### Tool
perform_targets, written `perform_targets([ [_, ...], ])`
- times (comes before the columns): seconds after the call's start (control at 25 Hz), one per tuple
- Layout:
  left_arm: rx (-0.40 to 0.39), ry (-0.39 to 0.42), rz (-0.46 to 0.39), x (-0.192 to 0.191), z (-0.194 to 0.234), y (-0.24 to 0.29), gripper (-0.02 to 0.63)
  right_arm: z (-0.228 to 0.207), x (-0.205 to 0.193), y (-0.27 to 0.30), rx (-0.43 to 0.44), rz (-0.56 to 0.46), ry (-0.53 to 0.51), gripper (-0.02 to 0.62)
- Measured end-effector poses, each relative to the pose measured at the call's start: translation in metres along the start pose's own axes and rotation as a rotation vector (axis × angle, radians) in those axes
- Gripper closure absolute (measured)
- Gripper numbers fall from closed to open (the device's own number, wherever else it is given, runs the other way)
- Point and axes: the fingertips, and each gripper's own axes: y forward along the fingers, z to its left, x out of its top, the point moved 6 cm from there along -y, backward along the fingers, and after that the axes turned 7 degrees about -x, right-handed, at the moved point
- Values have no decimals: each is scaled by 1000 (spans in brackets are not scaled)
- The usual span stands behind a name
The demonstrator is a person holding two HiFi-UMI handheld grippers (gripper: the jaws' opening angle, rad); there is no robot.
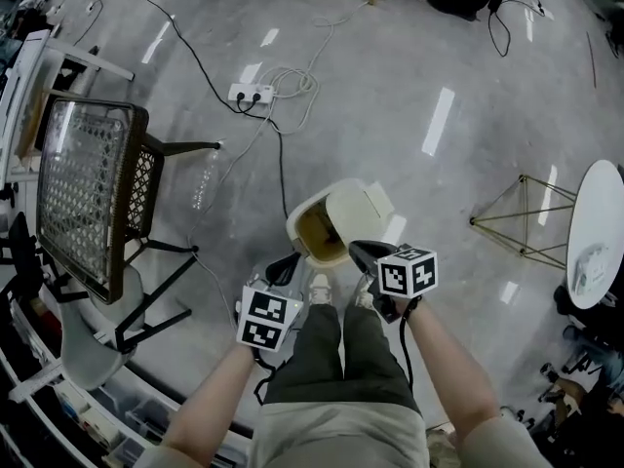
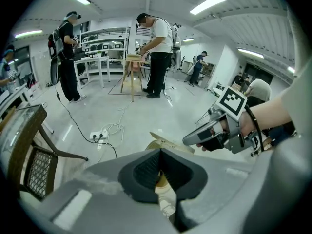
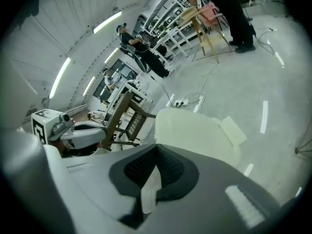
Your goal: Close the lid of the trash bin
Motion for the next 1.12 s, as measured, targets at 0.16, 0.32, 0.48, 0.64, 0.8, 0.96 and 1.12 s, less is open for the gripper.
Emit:
perform_targets([
  [0.16, 13, -40, 17, -25, 11, 7, 603, 7, -30, 46, 68, 113, 38, 592],
  [0.32, 7, -93, 37, -55, 23, 16, 603, -14, -58, 95, 13, 162, 128, 592],
  [0.48, -9, -93, 70, -87, 30, 32, 603, -27, -78, 135, -42, 216, 72, 592],
  [0.64, -16, -119, 93, -115, 37, 47, 603, -38, -92, 167, -115, 258, -5, 592],
  [0.8, -12, -167, 101, -132, 46, 55, 603, -50, -100, 188, -200, 276, -110, 592],
  [0.96, 0, -165, 97, -134, 51, 52, 603, -49, -99, 190, -269, 265, -106, 592],
  [1.12, 13, -164, 69, -121, 50, 31, 603, -34, -87, 163, -278, 220, -79, 592],
])
